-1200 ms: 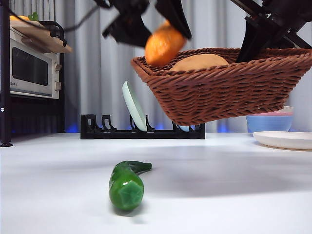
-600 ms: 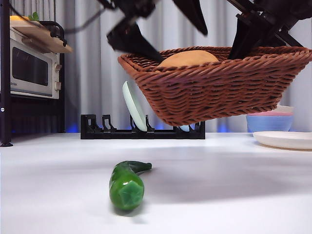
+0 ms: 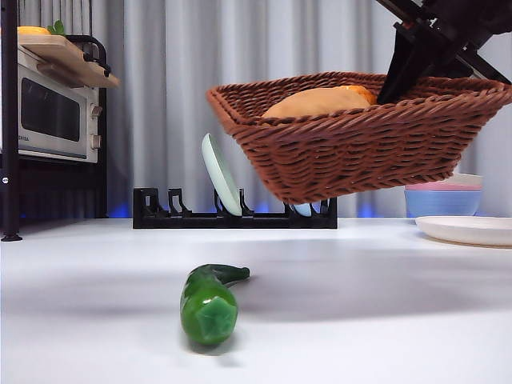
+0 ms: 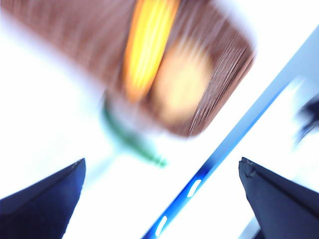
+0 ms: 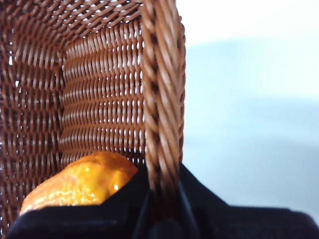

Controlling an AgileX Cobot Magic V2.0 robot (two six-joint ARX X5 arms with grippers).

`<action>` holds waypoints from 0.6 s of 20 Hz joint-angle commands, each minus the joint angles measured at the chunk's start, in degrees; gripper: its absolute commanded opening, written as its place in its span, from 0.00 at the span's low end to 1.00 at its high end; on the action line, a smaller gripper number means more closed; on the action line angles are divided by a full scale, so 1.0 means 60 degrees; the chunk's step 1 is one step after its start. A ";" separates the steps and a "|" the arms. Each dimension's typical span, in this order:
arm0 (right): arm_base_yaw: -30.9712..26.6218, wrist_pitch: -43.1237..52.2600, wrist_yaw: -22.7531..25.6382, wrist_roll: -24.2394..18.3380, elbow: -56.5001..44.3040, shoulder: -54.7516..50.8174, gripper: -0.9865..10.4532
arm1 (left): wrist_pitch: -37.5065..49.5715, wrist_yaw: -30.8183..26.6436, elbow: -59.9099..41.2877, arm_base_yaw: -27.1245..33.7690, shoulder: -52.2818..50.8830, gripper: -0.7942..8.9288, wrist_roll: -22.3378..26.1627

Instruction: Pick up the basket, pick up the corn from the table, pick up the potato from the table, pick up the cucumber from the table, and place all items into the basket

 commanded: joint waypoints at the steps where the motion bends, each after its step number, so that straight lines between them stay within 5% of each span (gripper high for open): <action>1: -0.0255 0.0459 -0.0106 0.0164 0.0007 -0.0022 0.08 | 0.0342 -0.0561 -0.0841 -0.0495 0.0058 0.66 -0.0528; 9: -0.1588 0.0481 -0.0146 0.0164 0.0011 -0.0025 0.08 | 0.5238 -0.0692 -0.4878 -0.0787 0.0914 0.66 -0.1818; 12: -0.1872 0.0430 -0.0146 0.0164 0.0011 -0.0025 0.08 | 0.5836 -0.0984 -0.5100 -0.0667 0.1588 0.66 -0.1985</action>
